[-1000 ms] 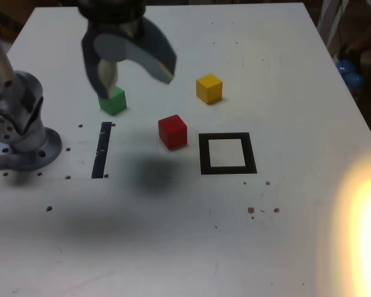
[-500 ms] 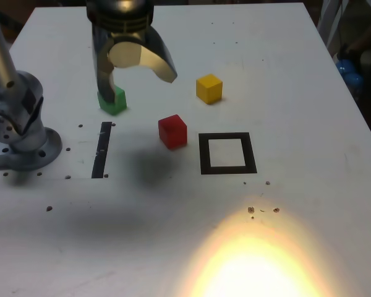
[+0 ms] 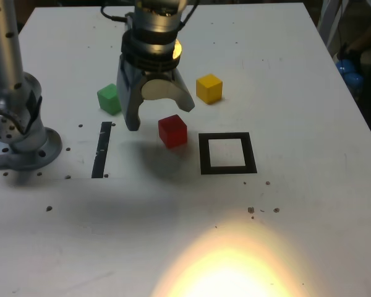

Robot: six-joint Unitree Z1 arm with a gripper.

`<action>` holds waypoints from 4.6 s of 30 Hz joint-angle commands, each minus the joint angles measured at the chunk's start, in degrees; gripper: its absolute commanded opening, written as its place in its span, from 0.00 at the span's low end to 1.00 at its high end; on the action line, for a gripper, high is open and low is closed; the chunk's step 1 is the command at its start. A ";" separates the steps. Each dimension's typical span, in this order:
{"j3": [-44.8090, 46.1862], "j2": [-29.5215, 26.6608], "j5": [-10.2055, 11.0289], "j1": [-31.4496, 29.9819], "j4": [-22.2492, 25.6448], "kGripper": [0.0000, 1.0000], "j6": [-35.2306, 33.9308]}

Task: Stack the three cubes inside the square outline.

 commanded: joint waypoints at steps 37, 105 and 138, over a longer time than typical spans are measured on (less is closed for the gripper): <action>2.34 7.57 -1.17 3.25 -13.45 0.27 4.49; -19.82 6.50 6.23 5.93 2.85 0.88 17.94; -28.07 21.34 -0.98 23.01 6.89 0.83 20.91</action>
